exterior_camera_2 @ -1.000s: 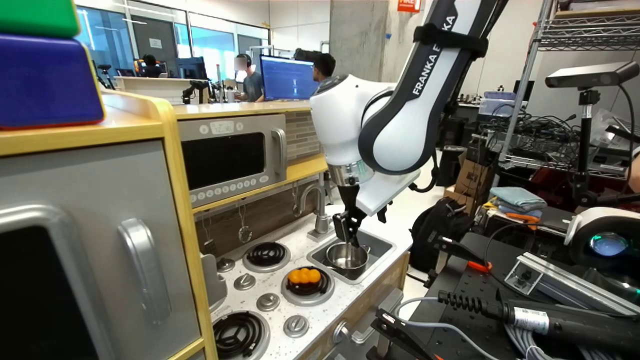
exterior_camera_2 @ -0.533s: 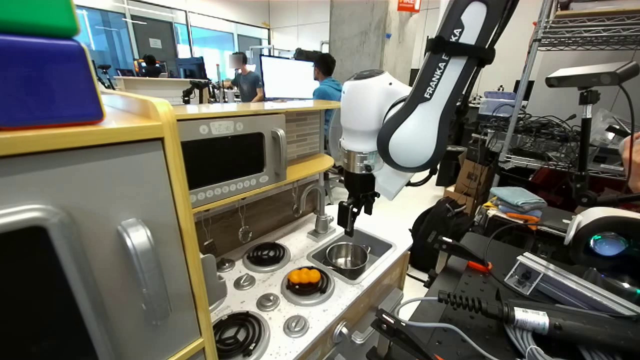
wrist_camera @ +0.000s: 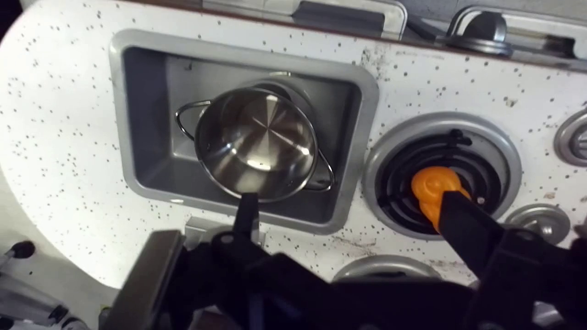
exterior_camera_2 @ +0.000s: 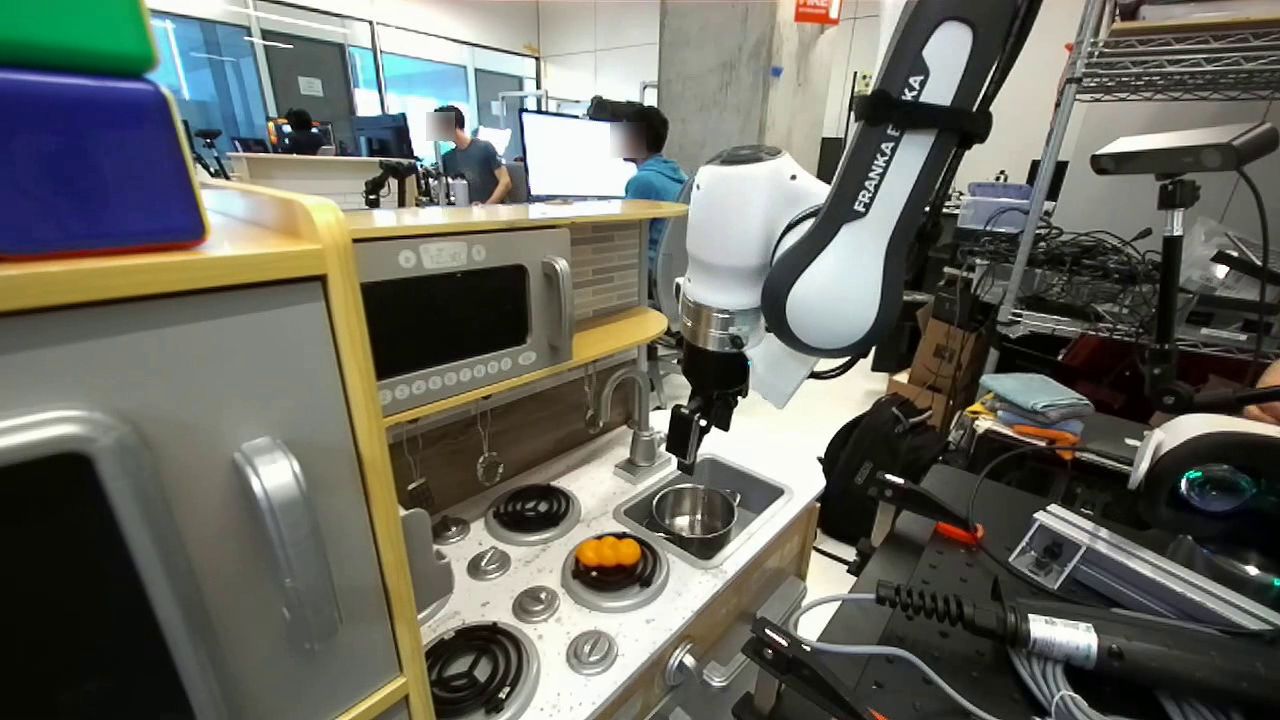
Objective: Put the plastic bread inside the silver pot in the sink
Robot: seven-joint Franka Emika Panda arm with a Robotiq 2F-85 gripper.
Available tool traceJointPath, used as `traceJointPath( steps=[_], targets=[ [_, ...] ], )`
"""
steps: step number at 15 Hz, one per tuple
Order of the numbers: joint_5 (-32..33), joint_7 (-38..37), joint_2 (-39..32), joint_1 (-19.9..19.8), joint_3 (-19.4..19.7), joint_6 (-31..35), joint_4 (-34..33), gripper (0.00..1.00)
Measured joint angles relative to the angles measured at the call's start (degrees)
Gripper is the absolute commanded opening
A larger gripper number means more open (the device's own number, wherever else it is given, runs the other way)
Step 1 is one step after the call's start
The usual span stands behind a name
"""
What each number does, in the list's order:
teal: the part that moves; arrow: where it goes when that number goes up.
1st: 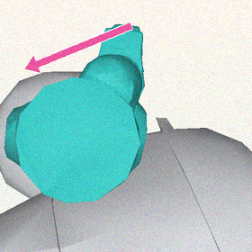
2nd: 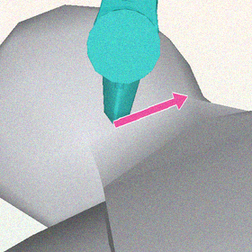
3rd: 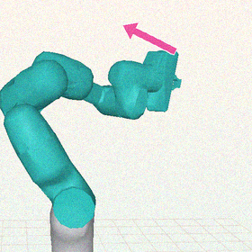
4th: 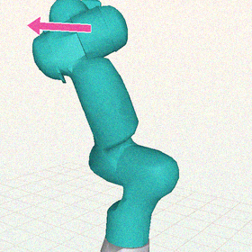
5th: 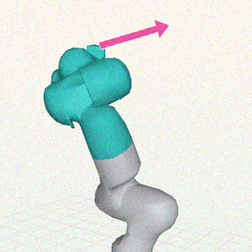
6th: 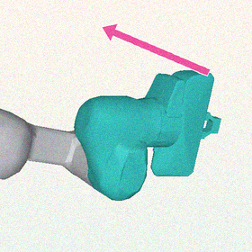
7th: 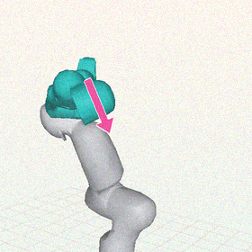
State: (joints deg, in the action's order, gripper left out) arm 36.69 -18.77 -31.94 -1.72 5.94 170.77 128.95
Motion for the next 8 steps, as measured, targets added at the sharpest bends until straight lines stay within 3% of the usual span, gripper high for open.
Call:
traceJointPath(
  steps=[4, 6, 8],
  targets=[
    [5.24, -12.84, -8.62, 15.76, 12.89, 9.95, -4.75, 1.00],
    [4.42, -16.74, -13.62, 21.50, 15.46, 10.60, -8.00, 1.00],
    [3.11, -19.00, -17.71, 23.79, 15.15, 10.49, -11.09, 1.00]
  ],
)
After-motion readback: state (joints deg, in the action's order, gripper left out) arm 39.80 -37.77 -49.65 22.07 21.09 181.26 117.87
